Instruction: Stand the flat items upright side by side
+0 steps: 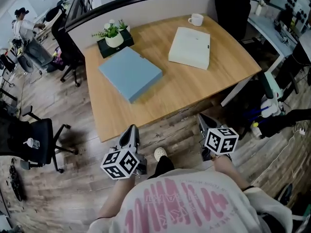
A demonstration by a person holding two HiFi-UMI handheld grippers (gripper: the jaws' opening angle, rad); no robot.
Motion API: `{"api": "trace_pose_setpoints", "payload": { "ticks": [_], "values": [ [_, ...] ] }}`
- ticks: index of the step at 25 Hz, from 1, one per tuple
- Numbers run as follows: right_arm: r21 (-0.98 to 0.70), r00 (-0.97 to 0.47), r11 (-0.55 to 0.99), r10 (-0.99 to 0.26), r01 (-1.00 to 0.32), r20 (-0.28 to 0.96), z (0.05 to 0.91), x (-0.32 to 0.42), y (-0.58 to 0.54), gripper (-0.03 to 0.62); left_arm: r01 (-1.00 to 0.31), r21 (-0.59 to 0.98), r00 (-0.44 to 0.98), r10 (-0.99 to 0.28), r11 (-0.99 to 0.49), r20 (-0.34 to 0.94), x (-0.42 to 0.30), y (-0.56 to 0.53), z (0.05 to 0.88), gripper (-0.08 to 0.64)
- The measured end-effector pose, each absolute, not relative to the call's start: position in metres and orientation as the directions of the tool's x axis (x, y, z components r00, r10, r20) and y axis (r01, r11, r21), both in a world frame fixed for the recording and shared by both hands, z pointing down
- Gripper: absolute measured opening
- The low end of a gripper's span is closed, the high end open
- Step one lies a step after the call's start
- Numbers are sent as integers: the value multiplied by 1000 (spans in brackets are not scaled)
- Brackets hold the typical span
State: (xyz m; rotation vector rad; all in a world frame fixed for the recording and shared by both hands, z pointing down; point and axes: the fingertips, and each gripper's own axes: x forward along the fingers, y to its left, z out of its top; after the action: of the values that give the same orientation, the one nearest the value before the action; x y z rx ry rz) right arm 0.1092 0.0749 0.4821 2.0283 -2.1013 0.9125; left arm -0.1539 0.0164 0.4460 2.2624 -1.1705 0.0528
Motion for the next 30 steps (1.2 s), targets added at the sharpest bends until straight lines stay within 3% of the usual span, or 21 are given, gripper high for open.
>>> {"api": "trace_pose_setpoints", "payload": {
  "ticks": [12,15,19,23,30],
  "values": [
    [-416,-208,19,-886,-909,413,466,97,-92,19,-808,458,516,-820,-371,246,-185,-127,423,2],
    [-452,-253,38,-868,-891,428,474,89,-119,66,-825,455,481,-839,-334,255,-195,-146,426,3],
    [-483,-309,50,-825,-874,473,493,81,-149,125,-821,487,475,-830,-297,294,-200,-156,441,100],
    [-497,-361,72,-778,-865,514,498,80,-189,266,-817,525,450,-832,-237,324,-204,-172,448,151],
    [-543,-536,214,-641,-812,550,505,63,-261,334,-810,585,351,-834,-42,426,-210,-197,476,251]
  ]
}}
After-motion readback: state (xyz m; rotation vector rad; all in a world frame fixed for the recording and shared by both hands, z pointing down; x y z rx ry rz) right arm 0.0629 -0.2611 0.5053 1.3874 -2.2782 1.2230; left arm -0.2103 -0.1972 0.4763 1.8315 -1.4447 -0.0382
